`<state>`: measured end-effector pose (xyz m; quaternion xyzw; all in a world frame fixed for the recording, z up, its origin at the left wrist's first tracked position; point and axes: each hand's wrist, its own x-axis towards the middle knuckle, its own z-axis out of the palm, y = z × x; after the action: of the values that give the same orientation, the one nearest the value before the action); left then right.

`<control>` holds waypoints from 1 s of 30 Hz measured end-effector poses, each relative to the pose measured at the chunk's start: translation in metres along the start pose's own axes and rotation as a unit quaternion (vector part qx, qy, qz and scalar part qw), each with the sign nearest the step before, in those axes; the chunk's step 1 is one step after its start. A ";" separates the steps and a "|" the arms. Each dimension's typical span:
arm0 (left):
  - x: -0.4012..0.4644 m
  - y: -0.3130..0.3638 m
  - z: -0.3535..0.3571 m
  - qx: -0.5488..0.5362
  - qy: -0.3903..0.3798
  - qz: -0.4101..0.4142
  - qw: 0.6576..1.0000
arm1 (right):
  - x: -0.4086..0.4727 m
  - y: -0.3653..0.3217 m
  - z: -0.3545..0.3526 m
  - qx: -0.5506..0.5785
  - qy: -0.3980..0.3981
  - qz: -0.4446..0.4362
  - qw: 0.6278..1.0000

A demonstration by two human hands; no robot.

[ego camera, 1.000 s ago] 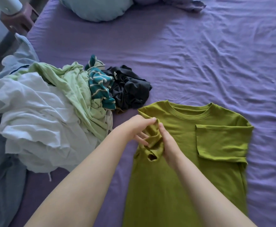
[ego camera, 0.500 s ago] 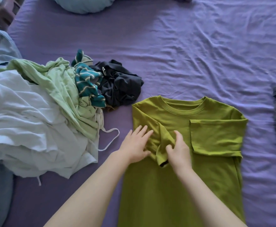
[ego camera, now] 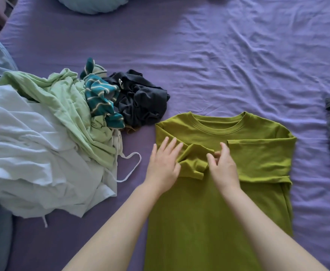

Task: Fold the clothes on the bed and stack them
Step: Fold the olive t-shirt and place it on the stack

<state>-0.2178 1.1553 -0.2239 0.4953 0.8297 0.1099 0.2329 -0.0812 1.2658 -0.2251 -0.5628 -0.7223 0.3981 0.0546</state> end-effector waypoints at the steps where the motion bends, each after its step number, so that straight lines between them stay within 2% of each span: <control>1: 0.013 -0.002 -0.004 0.003 0.002 0.000 1.000 | -0.006 0.000 0.006 -0.002 -0.006 0.014 1.000; 5: 0.059 -0.016 -0.008 0.137 -0.024 0.047 0.989 | -0.025 0.002 0.028 -0.024 -0.001 0.002 1.000; 8: 0.071 -0.023 -0.011 0.188 -0.011 0.050 0.981 | -0.030 0.000 0.032 0.052 0.030 -0.017 0.998; 11: 0.073 -0.028 -0.018 0.158 0.044 0.002 0.986 | -0.032 -0.002 0.028 0.132 0.081 -0.036 0.987; 14: 0.067 -0.029 -0.023 0.143 0.110 -0.084 0.980 | -0.028 0.002 0.022 0.104 0.121 -0.041 0.986; 16: 0.058 -0.022 -0.023 0.124 0.148 -0.130 0.973 | -0.025 0.006 0.019 0.080 0.110 -0.046 0.990; 17: 0.052 -0.015 -0.022 0.102 0.181 -0.116 0.971 | -0.024 0.009 0.018 0.075 0.093 -0.052 0.991; 19: 0.039 0.003 -0.010 0.056 0.240 -0.006 0.969 | -0.023 0.014 0.019 0.047 0.063 -0.070 0.994; 20: 0.031 0.011 0.000 0.045 0.234 0.060 0.969 | -0.024 0.017 0.021 0.016 0.057 -0.078 0.995; 21: 0.025 0.019 0.012 0.041 0.191 0.098 0.976 | -0.024 0.020 0.023 -0.024 0.055 -0.085 0.995; 22: 0.019 0.024 0.024 0.043 0.115 0.094 0.988 | -0.025 0.023 0.025 -0.072 0.053 -0.092 0.992; 24: 0.010 0.017 0.046 0.102 -0.029 0.024 0.994 | -0.028 0.028 0.025 -0.165 0.042 -0.106 0.980; 27: 0.006 -0.008 0.059 0.211 -0.046 0.003 0.977 | -0.033 0.040 0.018 -0.221 0.028 -0.162 0.961; 30: 0.008 -0.016 0.055 0.244 -0.047 -0.026 0.968 | -0.048 0.060 0.004 -0.262 -0.018 -0.229 0.937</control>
<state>-0.2064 1.1515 -0.2808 0.5204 0.8319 -0.1258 0.1463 -0.0202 1.2259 -0.2480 -0.3698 -0.9111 0.1812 -0.0181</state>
